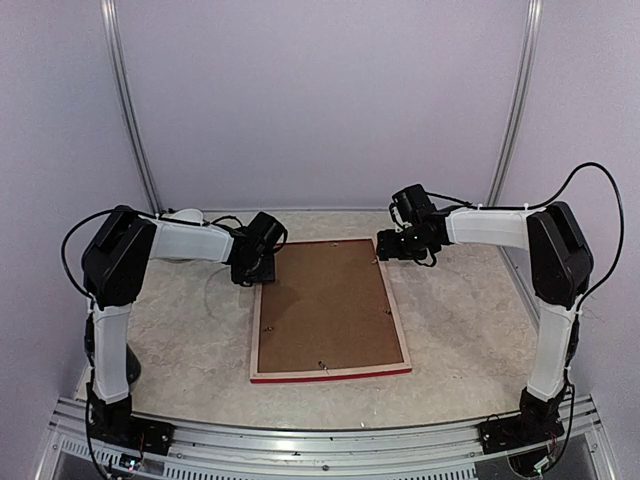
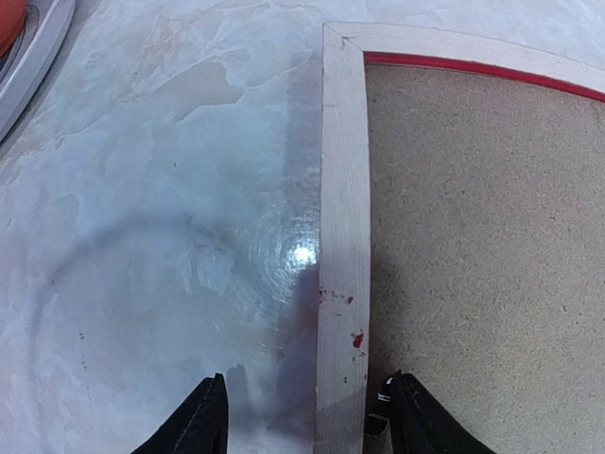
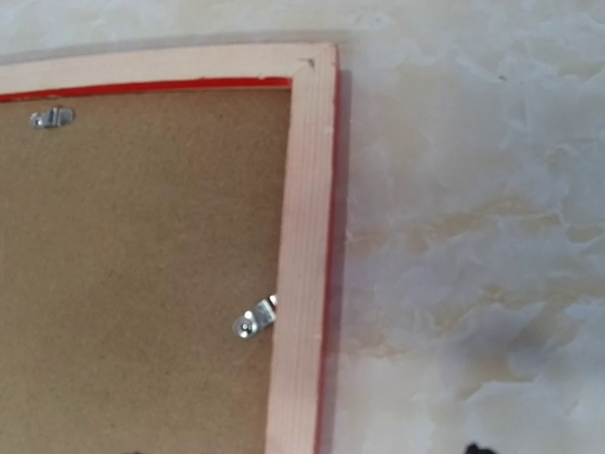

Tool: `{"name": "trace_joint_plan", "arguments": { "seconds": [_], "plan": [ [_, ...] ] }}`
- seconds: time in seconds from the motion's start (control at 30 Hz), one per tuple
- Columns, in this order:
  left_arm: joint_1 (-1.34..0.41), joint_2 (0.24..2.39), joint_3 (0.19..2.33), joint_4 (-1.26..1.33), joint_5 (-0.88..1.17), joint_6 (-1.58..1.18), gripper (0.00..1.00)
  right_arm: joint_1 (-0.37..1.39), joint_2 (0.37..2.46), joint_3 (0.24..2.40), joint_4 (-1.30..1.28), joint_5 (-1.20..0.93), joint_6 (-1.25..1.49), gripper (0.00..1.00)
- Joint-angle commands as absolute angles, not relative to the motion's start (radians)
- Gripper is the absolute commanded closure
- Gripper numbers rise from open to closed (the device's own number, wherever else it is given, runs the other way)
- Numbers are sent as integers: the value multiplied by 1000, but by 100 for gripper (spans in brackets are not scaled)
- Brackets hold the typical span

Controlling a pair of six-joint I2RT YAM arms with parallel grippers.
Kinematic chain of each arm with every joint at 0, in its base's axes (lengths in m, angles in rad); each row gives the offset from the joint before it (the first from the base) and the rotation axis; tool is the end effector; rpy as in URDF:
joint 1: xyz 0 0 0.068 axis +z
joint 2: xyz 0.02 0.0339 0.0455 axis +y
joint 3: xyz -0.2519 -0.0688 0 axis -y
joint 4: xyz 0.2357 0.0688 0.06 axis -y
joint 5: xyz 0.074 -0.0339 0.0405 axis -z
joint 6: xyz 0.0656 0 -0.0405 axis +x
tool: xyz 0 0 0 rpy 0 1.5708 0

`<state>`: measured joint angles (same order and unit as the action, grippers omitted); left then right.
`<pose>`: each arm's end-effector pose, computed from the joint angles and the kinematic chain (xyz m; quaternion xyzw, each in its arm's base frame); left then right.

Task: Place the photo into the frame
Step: Press the fastener at the center of the board.

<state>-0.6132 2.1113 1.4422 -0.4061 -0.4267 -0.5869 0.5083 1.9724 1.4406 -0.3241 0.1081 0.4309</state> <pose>0.3716 -0.2283 0.1127 -0.0395 0.9481 0.0340 0.3137 0.3907 0.2096 0.1724 -0.0173 0.9355 0.1130 0.3345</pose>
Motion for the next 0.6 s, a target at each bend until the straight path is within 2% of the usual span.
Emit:
{"name": "trace_joint_plan", "arguments": {
  "seconds": [0.0, 0.57],
  "plan": [
    [-622, 2111, 1412, -463, -411, -591, 43, 511, 1952, 1451, -325, 108, 424, 27],
    [-618, 2049, 1413, -483, -450, -592, 42, 511, 1937, 1429, -316, 112, 429, 27]
  ]
}}
